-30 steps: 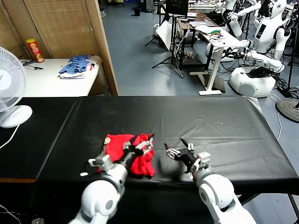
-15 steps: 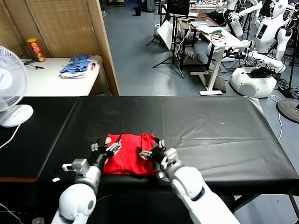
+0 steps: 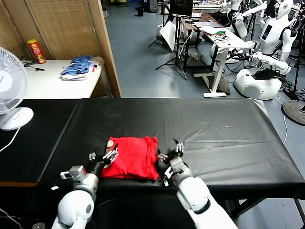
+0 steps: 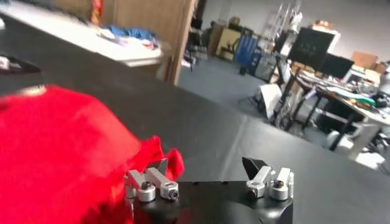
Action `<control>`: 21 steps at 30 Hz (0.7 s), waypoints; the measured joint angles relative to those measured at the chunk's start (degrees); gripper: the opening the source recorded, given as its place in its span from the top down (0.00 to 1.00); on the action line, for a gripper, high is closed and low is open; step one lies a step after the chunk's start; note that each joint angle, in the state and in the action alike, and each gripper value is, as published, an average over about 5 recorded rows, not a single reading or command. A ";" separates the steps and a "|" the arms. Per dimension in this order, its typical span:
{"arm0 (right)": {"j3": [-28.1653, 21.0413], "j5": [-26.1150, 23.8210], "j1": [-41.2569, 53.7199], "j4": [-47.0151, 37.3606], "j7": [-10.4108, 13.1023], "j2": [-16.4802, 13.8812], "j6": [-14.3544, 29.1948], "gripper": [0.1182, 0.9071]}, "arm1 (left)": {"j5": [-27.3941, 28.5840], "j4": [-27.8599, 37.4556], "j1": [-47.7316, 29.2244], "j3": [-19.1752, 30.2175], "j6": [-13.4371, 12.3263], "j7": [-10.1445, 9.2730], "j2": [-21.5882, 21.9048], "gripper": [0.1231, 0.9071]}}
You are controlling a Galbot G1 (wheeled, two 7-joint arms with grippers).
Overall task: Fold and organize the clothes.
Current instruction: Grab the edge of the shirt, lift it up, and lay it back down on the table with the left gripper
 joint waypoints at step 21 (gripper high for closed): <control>5.19 5.16 -4.66 7.28 -1.90 -0.93 3.56 0.14 | -29.03 3.61 1.53 -4.87 1.17 -0.54 -1.25 0.15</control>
